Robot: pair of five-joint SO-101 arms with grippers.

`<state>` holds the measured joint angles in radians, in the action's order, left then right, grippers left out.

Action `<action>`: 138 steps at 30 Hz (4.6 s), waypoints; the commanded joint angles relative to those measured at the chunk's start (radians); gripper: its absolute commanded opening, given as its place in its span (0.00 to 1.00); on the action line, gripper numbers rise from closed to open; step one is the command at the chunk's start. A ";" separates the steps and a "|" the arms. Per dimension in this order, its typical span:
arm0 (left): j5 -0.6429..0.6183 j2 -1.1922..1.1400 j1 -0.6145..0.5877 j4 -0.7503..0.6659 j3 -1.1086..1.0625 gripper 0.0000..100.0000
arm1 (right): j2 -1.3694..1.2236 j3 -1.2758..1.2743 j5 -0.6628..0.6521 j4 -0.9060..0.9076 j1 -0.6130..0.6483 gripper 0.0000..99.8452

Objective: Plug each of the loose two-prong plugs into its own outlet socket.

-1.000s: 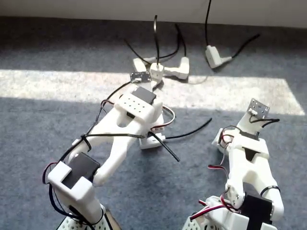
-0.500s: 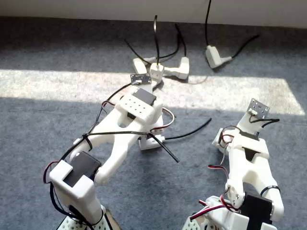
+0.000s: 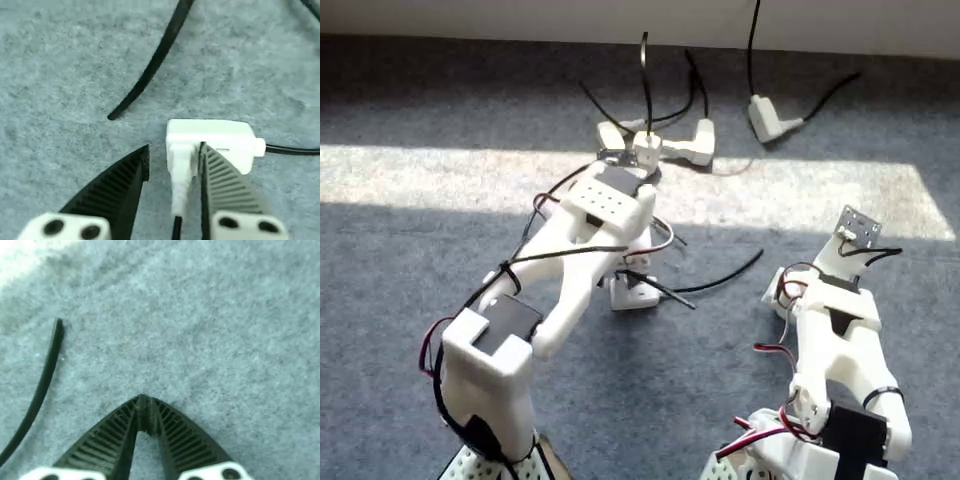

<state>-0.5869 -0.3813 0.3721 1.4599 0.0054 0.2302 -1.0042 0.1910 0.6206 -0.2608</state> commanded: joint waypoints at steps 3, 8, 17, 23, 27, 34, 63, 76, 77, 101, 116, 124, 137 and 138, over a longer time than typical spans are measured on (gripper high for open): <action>0.146 -0.001 -0.028 0.164 0.225 0.27 | -0.004 0.048 0.008 -0.018 -0.002 0.01; 0.209 -0.001 -0.019 0.253 0.472 0.27 | -0.005 0.048 0.008 -0.018 -0.002 0.01; 0.209 0.068 -0.031 0.296 1.110 0.27 | -0.004 0.048 0.014 -0.018 -0.002 0.01; 0.203 0.222 -0.265 0.299 1.193 0.27 | 0.001 0.053 0.014 -0.004 -0.001 0.08; 0.203 0.311 -0.461 0.301 0.984 0.27 | -0.008 0.111 0.006 0.036 0.038 0.21; 0.203 0.495 -0.670 0.299 0.515 0.27 | -0.010 0.483 -0.121 0.357 0.120 0.25; 0.203 0.611 -0.760 -0.129 -0.401 0.27 | -0.272 0.822 -1.352 0.967 0.727 0.25; 0.203 0.610 -0.760 -0.141 -0.407 0.27 | -0.314 0.765 -1.347 0.802 0.837 0.25; 0.203 0.610 -0.760 -0.141 -0.407 0.27 | -0.332 0.753 -1.346 0.791 0.851 0.25; 0.203 0.610 -0.759 -0.149 -0.432 0.27 | -0.559 0.819 -1.290 0.587 0.823 0.18; 0.203 0.610 -0.759 -0.149 -0.433 0.27 | -0.555 1.116 -1.128 0.585 0.495 0.01; 0.203 0.610 -0.757 -0.239 -0.499 0.27 | -0.559 1.290 -1.123 0.545 0.314 0.01; 0.203 0.608 -0.742 -0.261 -0.521 0.27 | -0.871 1.669 -0.841 0.352 0.222 0.01; 0.203 0.608 -0.734 -0.261 -0.522 0.27 | -0.934 1.759 -0.809 0.364 0.216 0.01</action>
<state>-0.3905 0.1972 -0.3798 1.2114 -0.5194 -0.6091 0.4918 -0.7020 0.9782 -0.0276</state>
